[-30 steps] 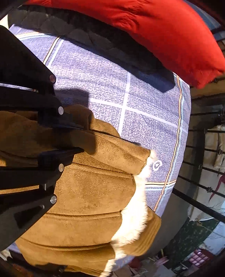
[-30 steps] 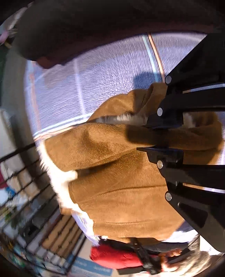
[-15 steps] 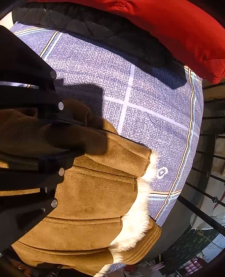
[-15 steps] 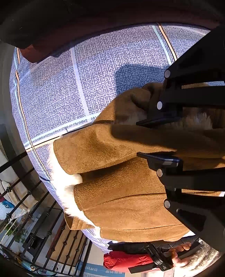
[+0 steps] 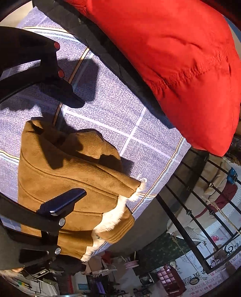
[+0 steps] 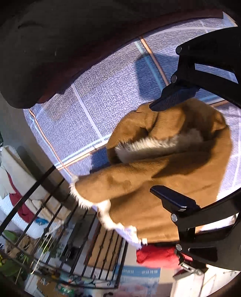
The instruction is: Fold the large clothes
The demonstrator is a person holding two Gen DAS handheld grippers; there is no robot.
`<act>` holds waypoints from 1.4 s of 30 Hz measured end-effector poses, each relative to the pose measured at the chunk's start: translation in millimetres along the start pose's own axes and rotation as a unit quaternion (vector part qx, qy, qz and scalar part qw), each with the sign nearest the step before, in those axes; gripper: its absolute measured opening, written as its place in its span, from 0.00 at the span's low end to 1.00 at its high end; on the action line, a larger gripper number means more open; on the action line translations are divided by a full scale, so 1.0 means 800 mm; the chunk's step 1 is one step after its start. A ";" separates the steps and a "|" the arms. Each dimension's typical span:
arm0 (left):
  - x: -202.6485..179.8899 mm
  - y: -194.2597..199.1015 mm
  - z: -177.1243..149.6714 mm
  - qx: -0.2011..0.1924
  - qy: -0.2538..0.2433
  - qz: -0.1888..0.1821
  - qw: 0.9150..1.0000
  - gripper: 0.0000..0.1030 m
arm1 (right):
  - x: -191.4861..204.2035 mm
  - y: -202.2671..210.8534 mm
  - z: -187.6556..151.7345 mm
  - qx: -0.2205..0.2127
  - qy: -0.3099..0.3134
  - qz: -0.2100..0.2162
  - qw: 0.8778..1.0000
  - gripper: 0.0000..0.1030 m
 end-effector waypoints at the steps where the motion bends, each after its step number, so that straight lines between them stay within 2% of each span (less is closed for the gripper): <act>1: -0.001 0.003 -0.007 0.002 -0.008 -0.002 1.000 0.84 | 0.003 0.003 -0.001 0.005 0.005 0.008 1.000 0.79; 5: -0.020 -0.022 -0.036 0.031 -0.042 -0.019 0.998 0.85 | 0.002 0.000 -0.025 0.049 0.018 0.055 0.997 0.80; 10: -0.019 -0.069 -0.057 0.075 -0.044 -0.045 0.995 0.85 | -0.020 -0.012 -0.048 0.074 -0.012 0.069 0.995 0.80; 13: -0.027 -0.092 -0.054 0.086 -0.045 -0.056 0.994 0.85 | -0.024 -0.012 -0.050 0.071 -0.022 0.088 0.993 0.82; 16: -0.032 -0.118 -0.043 0.099 -0.046 -0.057 0.992 0.85 | -0.018 -0.017 -0.048 0.083 0.007 0.094 0.992 0.84; 17: -0.030 -0.128 -0.039 0.105 -0.047 -0.046 0.992 0.85 | -0.018 -0.019 -0.046 0.086 0.016 0.092 0.992 0.84; 18: -0.026 -0.138 -0.036 0.113 -0.047 -0.036 0.992 0.88 | -0.018 -0.023 -0.041 0.090 0.024 0.090 0.992 0.84; 20: -0.019 -0.152 -0.030 0.119 -0.032 -0.047 0.991 0.93 | -0.026 -0.029 -0.028 0.086 0.036 0.047 0.995 0.84; 21: -0.016 -0.157 -0.028 0.121 -0.024 -0.051 0.991 0.95 | -0.028 -0.033 -0.022 0.091 0.043 0.046 0.994 0.85; 24: -0.015 -0.170 -0.026 0.133 -0.016 -0.062 0.989 0.95 | -0.028 -0.046 -0.017 0.112 0.055 0.056 0.991 0.94; 27: -0.015 -0.180 -0.024 0.140 -0.005 -0.070 0.988 0.95 | -0.034 -0.069 -0.011 0.130 0.058 0.075 0.987 0.94; 30: -0.020 -0.189 -0.020 0.144 -0.002 -0.070 0.987 0.95 | -0.042 -0.098 -0.004 0.157 0.026 0.131 0.979 0.96; 35: -0.032 -0.201 -0.013 0.143 -0.003 -0.065 0.988 0.95 | -0.040 -0.118 -0.007 0.156 -0.002 0.145 0.977 0.96; 38: -0.039 -0.200 -0.011 0.137 -0.007 -0.064 0.988 0.90 | -0.035 -0.115 -0.008 0.154 0.004 0.134 0.979 0.95; 41: -0.045 -0.187 -0.011 0.129 -0.017 -0.060 0.990 0.76 | -0.028 -0.102 -0.012 0.137 0.008 0.112 0.984 0.83; 42: -0.049 -0.183 -0.011 0.126 -0.024 -0.057 0.990 0.69 | -0.020 -0.099 -0.016 0.131 0.008 0.110 0.985 0.75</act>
Point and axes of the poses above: each gripper's, at about its wrist camera, not at the fingertips, and y roughly against the way its jaws point, x to its left, z to its top, the point moved 6 cm from there along -y, roughly the way its jaws point, and after that the axes turned 5 degrees about -z, right-handed, at the moved point
